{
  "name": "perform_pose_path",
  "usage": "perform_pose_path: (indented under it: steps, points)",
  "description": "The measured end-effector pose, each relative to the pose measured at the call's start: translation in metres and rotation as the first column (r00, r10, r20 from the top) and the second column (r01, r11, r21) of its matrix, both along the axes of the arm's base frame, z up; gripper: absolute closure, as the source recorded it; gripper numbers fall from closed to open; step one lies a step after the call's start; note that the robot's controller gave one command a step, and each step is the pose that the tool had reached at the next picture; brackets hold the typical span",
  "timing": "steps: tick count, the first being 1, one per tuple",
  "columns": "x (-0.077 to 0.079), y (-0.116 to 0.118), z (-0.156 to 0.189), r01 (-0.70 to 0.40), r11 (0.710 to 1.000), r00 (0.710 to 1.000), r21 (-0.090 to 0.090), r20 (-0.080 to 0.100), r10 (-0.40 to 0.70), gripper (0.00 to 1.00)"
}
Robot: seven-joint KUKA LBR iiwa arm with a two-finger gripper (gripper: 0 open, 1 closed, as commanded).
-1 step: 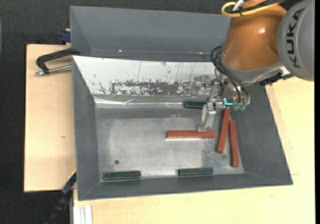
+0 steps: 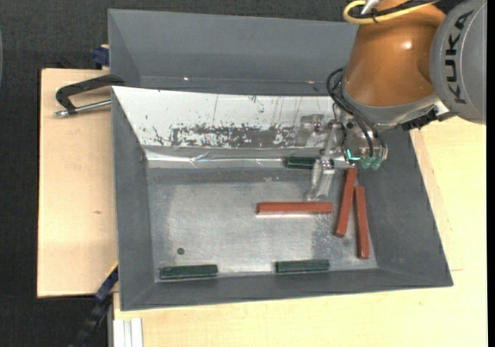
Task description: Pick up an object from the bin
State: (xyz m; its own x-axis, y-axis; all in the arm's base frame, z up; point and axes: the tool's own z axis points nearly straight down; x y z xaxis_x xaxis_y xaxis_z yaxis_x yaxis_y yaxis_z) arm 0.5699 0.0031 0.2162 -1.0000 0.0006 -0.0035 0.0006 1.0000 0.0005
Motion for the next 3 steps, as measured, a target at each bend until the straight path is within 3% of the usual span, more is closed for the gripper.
perform_pose_path:
  steps: [1, 2, 3]
  points:
    - [-0.008, -0.013, -0.043, -0.038, 0.999, 0.999, 0.000, 0.007, 0.038, 0.00]
    - [-0.006, -0.056, -0.105, 0.022, 1.000, 1.000, 0.001, 0.003, -0.022, 0.00]
    - [-0.073, -0.017, -0.140, -0.222, 0.975, 0.975, 0.001, -0.002, 0.222, 1.00]
